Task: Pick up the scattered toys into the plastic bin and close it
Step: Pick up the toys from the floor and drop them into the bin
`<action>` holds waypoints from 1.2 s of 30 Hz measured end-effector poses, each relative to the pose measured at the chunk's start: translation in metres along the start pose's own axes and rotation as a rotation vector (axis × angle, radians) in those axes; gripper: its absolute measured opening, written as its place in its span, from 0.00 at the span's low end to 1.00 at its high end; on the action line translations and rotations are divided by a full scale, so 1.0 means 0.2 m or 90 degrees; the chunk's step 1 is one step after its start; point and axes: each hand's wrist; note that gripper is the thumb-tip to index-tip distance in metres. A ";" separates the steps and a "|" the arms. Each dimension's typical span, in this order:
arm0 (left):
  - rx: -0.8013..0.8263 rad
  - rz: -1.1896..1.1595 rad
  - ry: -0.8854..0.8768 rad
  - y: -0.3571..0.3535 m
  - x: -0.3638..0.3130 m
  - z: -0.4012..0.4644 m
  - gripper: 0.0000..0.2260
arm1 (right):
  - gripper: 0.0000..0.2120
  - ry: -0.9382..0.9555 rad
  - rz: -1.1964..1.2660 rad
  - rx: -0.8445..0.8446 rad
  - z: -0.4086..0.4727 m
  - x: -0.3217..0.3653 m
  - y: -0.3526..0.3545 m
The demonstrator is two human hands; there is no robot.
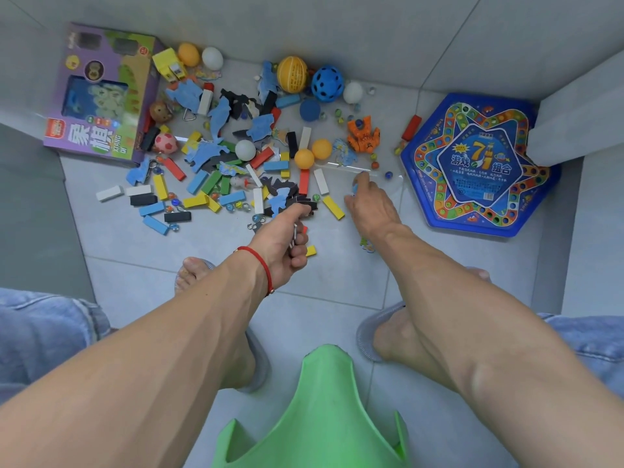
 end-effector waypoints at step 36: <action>-0.016 0.014 0.001 -0.02 0.06 0.03 0.17 | 0.09 -0.127 0.126 -0.009 -0.27 -0.29 -0.10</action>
Point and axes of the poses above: each hand's wrist, its own z-axis towards the middle knuckle, its own y-axis out of the back of the hand, x = y × z, and after that the axes turned 15 degrees about -y, right-handed
